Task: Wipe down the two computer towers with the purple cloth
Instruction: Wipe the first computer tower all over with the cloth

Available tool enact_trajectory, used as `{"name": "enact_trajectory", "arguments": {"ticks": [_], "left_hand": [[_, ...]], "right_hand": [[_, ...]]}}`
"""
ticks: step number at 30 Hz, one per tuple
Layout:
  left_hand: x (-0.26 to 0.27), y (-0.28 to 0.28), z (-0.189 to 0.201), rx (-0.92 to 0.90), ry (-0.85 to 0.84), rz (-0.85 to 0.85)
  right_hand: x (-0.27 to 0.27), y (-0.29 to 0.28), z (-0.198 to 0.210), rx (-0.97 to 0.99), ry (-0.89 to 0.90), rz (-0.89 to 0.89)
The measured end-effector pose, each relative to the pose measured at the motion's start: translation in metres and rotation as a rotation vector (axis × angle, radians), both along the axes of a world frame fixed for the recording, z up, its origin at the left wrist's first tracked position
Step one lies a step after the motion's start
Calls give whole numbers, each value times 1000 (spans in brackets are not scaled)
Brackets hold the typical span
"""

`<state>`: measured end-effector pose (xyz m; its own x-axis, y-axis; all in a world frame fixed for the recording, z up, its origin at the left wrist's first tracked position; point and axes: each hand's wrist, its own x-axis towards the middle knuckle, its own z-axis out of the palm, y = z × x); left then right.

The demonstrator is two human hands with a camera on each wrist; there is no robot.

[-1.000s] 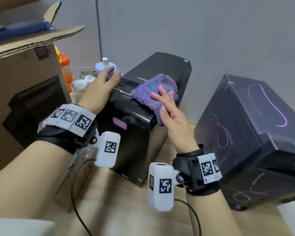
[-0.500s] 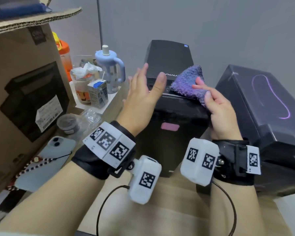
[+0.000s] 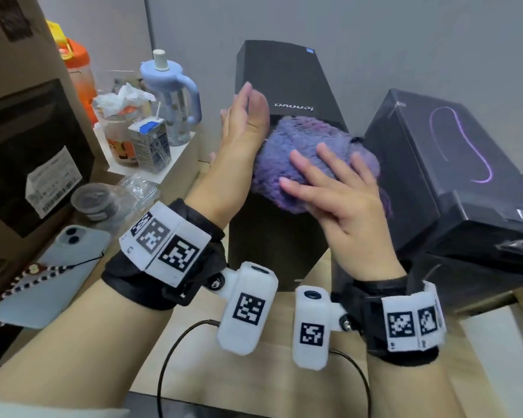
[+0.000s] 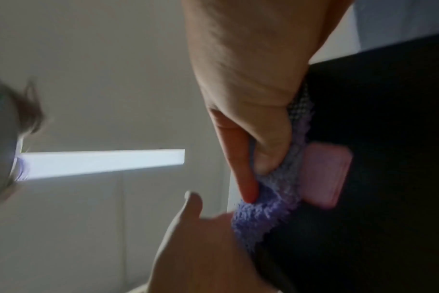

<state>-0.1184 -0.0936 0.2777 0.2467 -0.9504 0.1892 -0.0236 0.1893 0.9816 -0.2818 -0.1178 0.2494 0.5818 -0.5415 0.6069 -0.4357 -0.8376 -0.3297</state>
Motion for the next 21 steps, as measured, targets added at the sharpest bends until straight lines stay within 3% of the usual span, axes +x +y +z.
{"name": "enact_trajectory", "arguments": {"ticks": [3,9,18,21], "left_hand": [[1,4,7,-24,89,-3],[6,8,9,-86,155,-85],[10,9,8,-81,237,-168],[12,8,6,-118,325,-179]], "right_hand": [[26,4,7,-141,92,31],[23,-8,20,127,28,97],[-30,-15,24,272,-38,-58],[-17,-12,26,189,50,-80]]}}
